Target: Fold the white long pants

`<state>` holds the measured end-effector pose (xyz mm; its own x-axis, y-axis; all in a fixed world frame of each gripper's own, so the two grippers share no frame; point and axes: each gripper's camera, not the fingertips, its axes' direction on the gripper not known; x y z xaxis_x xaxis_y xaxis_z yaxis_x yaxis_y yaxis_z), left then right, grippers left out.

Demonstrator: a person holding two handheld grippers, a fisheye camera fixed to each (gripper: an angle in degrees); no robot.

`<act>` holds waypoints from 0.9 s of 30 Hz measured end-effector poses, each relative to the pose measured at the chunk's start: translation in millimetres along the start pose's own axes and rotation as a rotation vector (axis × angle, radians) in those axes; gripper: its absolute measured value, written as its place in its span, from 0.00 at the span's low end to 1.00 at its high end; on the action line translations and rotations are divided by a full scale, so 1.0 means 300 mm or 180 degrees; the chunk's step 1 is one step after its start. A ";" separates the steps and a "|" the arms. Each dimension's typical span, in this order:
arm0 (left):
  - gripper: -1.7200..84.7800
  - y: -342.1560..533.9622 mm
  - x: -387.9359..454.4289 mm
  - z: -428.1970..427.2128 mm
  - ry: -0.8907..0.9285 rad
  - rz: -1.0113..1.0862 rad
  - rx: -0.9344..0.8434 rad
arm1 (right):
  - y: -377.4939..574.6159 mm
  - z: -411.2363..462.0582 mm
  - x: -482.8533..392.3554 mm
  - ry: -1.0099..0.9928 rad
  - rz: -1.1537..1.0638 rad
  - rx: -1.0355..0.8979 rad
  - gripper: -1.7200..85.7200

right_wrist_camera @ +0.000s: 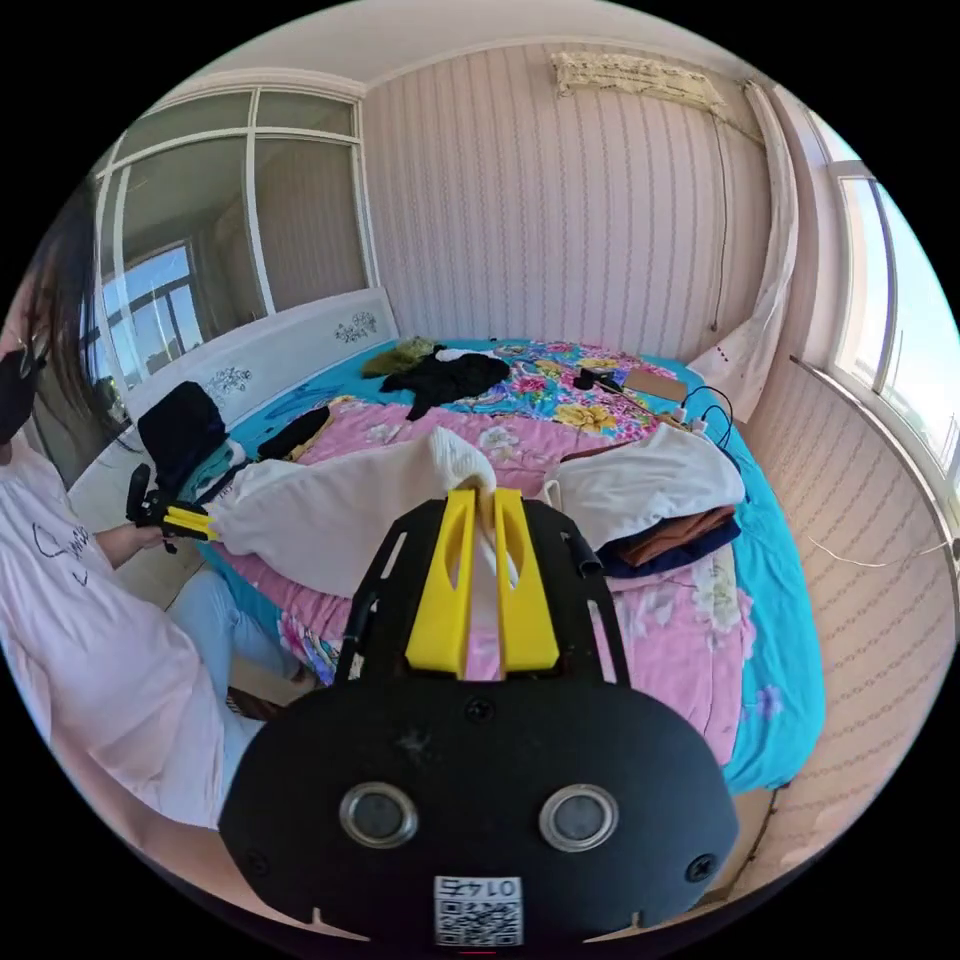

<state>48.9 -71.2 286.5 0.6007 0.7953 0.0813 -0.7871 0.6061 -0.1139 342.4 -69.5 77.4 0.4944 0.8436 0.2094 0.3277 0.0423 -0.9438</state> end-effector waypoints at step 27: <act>0.09 1.201 -0.437 -0.299 -0.1034 -0.4041 0.0933 | -1.009 1.290 -1.414 -0.1796 -0.1834 -0.1703 0.13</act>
<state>-301.1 42.5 146.1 0.9045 -0.3734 0.2061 0.2605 0.8662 0.4264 -278.1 -232.8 175.3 -0.2704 0.9085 0.3185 0.7912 0.3982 -0.4642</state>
